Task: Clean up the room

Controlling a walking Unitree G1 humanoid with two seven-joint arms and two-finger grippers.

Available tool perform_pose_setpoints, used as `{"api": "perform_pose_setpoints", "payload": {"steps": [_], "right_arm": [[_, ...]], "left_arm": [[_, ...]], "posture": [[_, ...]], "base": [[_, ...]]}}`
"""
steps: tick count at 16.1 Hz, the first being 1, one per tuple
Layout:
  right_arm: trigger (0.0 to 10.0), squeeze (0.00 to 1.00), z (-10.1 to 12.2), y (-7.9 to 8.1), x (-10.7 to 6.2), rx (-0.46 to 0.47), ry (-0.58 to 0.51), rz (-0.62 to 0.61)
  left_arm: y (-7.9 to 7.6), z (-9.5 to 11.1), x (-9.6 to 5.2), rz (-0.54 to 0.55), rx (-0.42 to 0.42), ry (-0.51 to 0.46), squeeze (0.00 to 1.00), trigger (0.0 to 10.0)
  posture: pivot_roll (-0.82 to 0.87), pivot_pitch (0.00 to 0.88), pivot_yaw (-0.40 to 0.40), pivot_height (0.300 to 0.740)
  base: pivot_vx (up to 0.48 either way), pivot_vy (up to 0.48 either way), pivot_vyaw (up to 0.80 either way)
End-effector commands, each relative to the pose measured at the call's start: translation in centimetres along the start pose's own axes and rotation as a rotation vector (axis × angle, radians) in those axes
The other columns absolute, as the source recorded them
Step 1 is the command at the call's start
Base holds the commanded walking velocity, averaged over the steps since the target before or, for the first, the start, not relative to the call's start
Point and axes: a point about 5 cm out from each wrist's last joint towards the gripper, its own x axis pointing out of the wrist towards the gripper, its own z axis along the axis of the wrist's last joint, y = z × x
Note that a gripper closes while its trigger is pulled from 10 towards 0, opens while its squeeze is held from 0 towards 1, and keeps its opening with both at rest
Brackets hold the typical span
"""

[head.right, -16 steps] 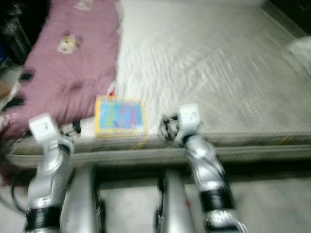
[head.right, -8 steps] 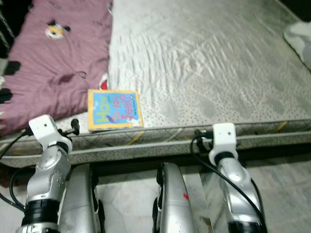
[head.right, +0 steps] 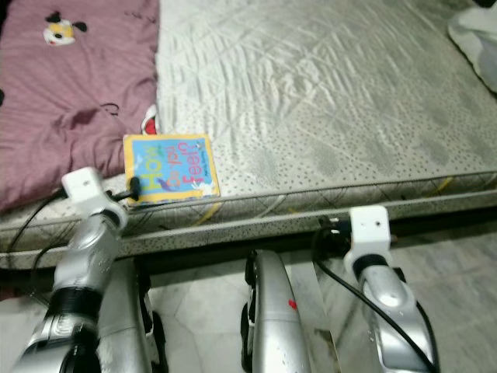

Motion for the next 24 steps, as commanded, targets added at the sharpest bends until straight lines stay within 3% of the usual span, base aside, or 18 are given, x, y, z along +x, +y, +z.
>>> {"api": "perform_pose_setpoints", "payload": {"steps": [1,2,8,9,14,24], "right_arm": [[10.0,0.00,0.2,-0.6,-0.4,-0.004,0.001,-0.020],[10.0,0.00,0.4,-0.7,-0.5,-0.009,-0.003,-0.015],[10.0,0.00,1.1,-0.9,0.1,-0.023,-0.020,-0.009],[10.0,0.00,1.5,-0.8,0.5,-0.025,-0.029,-0.005],[10.0,0.00,2.4,-0.8,1.3,-0.043,-0.050,0.000],[10.0,0.00,3.4,0.2,3.2,-0.037,-0.095,0.011]], "left_arm": [[0.1,-1.2,-0.2,-0.011,-0.012,0.042,0.00,10.0],[-0.5,-2.4,0.1,-0.058,-0.047,0.099,0.00,10.0],[-2.2,-4.0,0.2,-0.200,-0.198,0.205,0.00,10.0],[-3.1,-4.5,-0.1,-0.295,-0.325,0.233,0.00,0.0],[-4.2,-4.2,0.5,-0.382,-0.368,0.228,0.00,0.0],[-3.8,-2.8,1.3,-0.424,-0.373,0.179,0.00,0.0]], "posture": [[-0.17,0.235,-0.107,0.546],[-0.19,0.231,-0.114,0.546],[-0.19,0.204,-0.122,0.546],[-0.20,0.191,-0.127,0.546],[-0.19,0.153,-0.127,0.546],[-0.17,0.102,-0.118,0.546]], "base": [[0.000,0.000,0.00],[0.000,0.000,0.00],[0.000,0.000,0.00],[0.000,0.000,0.00],[0.000,0.000,0.00],[0.000,0.000,0.00]]}}
